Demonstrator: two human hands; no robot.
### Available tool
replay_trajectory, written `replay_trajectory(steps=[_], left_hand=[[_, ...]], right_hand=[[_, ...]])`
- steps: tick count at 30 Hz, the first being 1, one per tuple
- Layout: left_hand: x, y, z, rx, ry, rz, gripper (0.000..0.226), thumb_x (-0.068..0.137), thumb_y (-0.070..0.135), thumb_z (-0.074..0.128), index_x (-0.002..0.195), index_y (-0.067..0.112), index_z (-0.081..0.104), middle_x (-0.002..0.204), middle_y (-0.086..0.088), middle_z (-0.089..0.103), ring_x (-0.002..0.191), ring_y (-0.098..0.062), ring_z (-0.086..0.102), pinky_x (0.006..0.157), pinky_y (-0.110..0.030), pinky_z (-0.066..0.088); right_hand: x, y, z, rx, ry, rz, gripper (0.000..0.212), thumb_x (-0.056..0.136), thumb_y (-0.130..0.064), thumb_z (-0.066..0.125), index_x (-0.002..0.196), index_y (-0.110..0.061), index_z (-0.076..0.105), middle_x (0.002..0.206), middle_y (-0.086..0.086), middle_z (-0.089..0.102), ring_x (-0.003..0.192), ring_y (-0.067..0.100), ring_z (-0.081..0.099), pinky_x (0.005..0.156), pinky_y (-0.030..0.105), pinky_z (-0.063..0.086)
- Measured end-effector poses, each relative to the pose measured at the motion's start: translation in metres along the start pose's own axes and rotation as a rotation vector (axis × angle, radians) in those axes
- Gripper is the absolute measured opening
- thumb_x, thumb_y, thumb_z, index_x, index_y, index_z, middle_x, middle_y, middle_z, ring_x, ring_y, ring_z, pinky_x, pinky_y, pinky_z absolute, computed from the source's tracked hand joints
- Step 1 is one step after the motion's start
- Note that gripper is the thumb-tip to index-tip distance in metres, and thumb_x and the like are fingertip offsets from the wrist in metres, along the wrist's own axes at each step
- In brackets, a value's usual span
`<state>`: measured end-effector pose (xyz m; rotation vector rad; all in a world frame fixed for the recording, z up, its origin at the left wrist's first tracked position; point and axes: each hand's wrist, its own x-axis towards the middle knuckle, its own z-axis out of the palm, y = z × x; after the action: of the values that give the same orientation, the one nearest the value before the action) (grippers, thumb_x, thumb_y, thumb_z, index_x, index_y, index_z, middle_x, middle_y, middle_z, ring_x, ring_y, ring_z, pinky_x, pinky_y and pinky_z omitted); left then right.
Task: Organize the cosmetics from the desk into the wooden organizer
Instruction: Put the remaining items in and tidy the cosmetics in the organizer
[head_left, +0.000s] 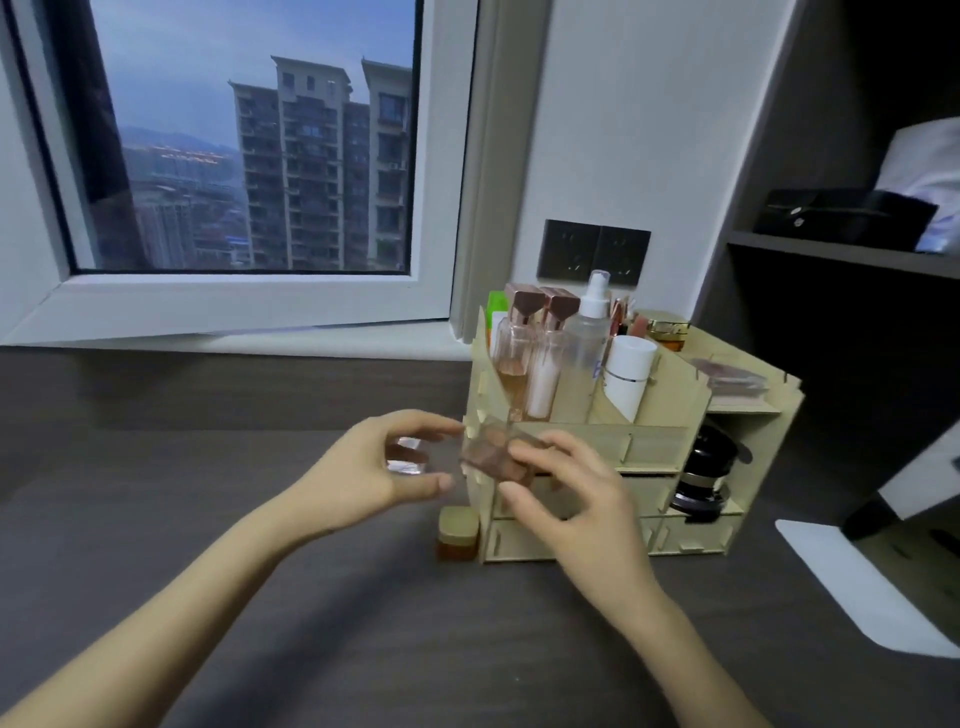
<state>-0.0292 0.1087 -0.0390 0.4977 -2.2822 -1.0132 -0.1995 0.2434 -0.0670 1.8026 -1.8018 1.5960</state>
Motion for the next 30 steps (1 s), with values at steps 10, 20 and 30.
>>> replay_trajectory(steps=[10, 20, 30], left_hand=[[0.06, 0.016, 0.079, 0.523, 0.265, 0.357, 0.037, 0.076, 0.034, 0.045, 0.102, 0.022, 0.069, 0.108, 0.004, 0.066, 0.102, -0.018, 0.06, 0.09, -0.03, 0.045], [0.073, 0.003, 0.074, 0.388, 0.31, 0.292, 0.021, 0.078, 0.002, 0.059, 0.087, 0.015, 0.073, 0.096, 0.005, 0.07, 0.094, -0.014, 0.061, 0.085, -0.025, 0.044], [0.061, 0.012, 0.061, 0.207, 0.363, 0.251, 0.024, 0.079, -0.001, 0.055, 0.088, 0.012, 0.073, 0.101, 0.005, 0.069, 0.099, -0.007, 0.06, 0.09, -0.021, 0.045]], right_hand=[[0.056, 0.078, -0.139, -0.403, 0.596, 0.318, 0.033, 0.083, -0.034, 0.068, 0.107, -0.013, 0.07, 0.103, 0.009, 0.061, 0.096, 0.027, 0.058, 0.077, 0.027, 0.042], [0.105, 0.12, -0.14, -0.62, 0.289, 0.437, 0.046, 0.083, -0.06, 0.049, 0.104, -0.027, 0.073, 0.096, 0.006, 0.069, 0.102, 0.03, 0.049, 0.074, 0.031, 0.034], [0.098, 0.099, -0.127, -0.8, 0.328, 0.317, 0.041, 0.096, -0.04, 0.038, 0.108, -0.018, 0.071, 0.116, 0.011, 0.064, 0.107, 0.034, 0.05, 0.091, 0.041, 0.032]])
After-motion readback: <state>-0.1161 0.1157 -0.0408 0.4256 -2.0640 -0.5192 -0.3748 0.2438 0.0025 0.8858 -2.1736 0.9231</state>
